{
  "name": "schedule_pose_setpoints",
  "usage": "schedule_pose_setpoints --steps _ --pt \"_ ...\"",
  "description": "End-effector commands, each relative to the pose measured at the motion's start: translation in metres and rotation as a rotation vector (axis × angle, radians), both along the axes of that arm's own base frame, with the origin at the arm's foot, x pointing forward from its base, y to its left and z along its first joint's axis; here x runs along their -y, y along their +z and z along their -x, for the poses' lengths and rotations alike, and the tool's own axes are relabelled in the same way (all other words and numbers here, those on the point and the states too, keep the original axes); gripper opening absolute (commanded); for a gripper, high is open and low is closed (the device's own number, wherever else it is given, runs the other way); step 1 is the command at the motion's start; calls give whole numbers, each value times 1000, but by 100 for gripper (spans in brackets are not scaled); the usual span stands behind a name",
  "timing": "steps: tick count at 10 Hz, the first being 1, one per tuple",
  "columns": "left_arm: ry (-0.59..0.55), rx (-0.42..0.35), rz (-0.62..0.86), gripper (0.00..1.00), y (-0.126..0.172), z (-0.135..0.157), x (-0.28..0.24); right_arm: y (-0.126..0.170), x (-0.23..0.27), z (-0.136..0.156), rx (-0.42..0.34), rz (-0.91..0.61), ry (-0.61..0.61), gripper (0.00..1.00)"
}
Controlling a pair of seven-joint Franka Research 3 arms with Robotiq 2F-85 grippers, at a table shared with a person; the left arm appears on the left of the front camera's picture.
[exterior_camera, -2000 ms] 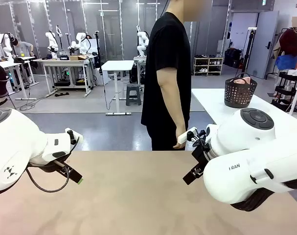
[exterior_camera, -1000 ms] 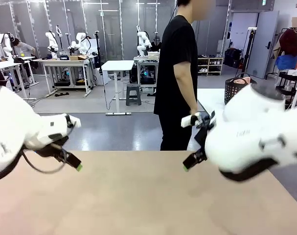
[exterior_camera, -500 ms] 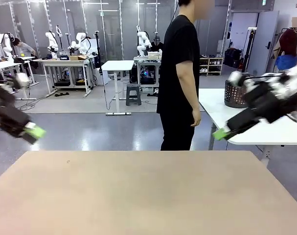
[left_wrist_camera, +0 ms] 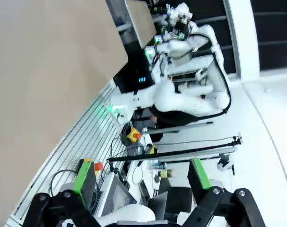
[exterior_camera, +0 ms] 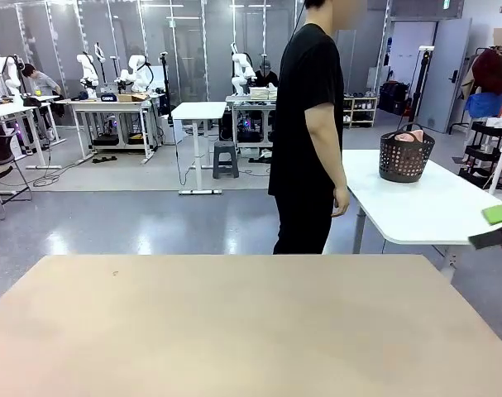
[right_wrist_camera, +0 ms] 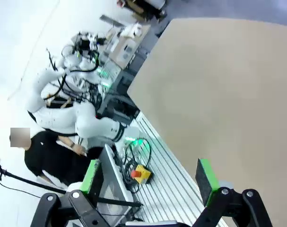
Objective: Fold the towel.
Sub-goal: Grab the top end of the 100 cm Hotel Towel extended by the human.
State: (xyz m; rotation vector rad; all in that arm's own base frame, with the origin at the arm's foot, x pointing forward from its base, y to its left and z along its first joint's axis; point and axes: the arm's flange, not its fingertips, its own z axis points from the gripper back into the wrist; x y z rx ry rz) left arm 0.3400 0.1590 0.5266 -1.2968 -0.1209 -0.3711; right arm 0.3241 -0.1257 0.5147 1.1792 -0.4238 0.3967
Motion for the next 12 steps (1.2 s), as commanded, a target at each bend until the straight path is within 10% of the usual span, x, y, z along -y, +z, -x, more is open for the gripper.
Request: schedule_pose_setpoints --steps 1,12 --pt "46 5 -10 100 -2 -6 -19 3 13 -5 24 -47 -53 100" --pt "147 -23 -11 100 -17 8 -54 11 29 5 34 -44 -110 100"
